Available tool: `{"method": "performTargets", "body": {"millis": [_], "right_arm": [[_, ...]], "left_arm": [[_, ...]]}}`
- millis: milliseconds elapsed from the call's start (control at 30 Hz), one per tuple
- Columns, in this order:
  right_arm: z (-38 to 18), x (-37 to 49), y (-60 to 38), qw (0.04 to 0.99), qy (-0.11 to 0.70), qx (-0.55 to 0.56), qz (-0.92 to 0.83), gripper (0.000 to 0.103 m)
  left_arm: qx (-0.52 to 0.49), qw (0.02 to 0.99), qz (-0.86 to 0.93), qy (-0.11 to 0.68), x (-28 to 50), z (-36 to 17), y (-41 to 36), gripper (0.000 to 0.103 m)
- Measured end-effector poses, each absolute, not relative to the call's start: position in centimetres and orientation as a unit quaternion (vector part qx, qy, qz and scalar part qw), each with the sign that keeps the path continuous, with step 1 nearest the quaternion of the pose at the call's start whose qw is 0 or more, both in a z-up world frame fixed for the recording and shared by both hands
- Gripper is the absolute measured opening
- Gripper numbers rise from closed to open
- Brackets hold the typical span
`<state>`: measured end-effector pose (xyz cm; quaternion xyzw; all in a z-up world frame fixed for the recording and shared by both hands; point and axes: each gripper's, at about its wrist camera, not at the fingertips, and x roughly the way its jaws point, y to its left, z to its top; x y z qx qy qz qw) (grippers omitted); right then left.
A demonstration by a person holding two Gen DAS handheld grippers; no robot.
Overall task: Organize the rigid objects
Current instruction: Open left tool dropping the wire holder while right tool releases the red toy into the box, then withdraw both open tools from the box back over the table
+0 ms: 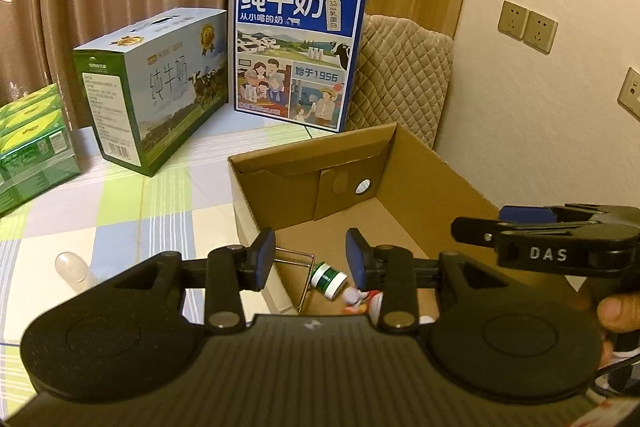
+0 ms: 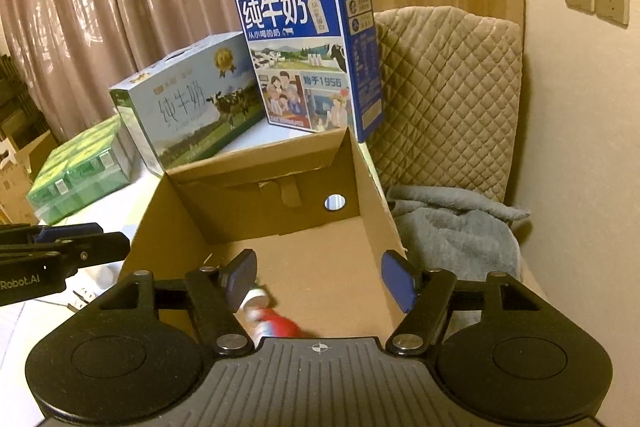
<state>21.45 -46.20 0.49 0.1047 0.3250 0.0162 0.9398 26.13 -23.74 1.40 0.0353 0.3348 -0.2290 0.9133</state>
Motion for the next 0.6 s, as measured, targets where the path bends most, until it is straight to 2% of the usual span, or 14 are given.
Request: {"method": "performTargets", "body": {"millis": [200,600], "right_arm": [[0.9,18.9,-45.4,0.938,0.327,0.115,0.019,0.066],[3.3,12.4,-42.0,0.937,0.325,0.127,0.029,0.067]], "left_arm": [[0.029,0.915,-0.224,0.334,24.4,2.1,-22.4,0.036],[0.020,0.918,-0.207,0.337,18.2,3.8,-18.0,0.057]]}}
